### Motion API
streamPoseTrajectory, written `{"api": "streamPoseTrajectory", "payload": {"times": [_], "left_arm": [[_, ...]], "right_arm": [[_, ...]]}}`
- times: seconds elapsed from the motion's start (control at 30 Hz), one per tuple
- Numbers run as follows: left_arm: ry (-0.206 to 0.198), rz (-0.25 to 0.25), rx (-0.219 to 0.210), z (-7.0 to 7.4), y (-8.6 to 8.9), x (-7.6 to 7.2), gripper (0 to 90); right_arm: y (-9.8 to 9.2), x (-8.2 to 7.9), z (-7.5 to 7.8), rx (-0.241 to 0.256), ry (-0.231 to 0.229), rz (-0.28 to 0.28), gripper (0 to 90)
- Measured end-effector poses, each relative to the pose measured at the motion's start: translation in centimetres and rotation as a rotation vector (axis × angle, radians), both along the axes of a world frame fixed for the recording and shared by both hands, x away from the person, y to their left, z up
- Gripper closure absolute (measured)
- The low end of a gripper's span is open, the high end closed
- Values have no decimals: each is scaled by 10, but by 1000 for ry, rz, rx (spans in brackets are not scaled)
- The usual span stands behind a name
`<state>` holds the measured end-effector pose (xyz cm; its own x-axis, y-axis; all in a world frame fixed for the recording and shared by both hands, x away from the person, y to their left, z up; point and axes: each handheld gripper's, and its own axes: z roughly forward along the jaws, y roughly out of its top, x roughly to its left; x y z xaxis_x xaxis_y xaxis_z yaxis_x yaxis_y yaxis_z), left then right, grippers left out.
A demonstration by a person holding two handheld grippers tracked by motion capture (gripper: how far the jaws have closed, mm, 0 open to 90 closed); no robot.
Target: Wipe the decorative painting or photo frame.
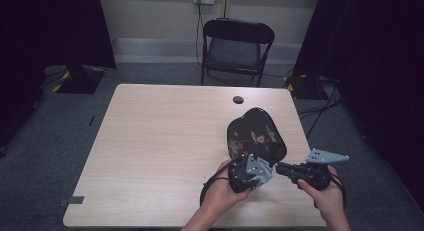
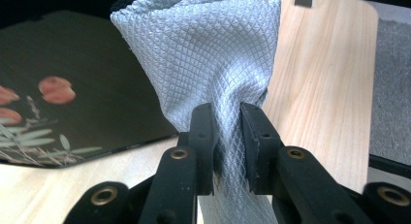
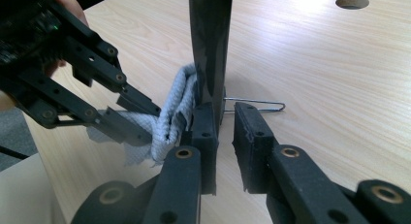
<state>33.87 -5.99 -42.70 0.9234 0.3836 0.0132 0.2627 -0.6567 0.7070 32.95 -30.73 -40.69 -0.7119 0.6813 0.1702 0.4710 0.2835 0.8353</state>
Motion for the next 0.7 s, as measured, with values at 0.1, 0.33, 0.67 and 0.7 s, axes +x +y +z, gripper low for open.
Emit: {"api": "streamPoseTrajectory", "payload": {"times": [0.1,0.33,0.67,0.7], "left_arm": [[6,3,10,-5,0,1,766],[22,-1,50,-15,0,-1,767],[54,0,89,-27,5,-1,766],[60,1,85,-28,6,-1,767]], "right_arm": [[-1,0,0,-1,-1,-4,795],[-4,0,0,3,-5,-17,784],[-8,1,-1,15,-8,-60,655],[-9,1,-1,12,-11,-65,634]]}}
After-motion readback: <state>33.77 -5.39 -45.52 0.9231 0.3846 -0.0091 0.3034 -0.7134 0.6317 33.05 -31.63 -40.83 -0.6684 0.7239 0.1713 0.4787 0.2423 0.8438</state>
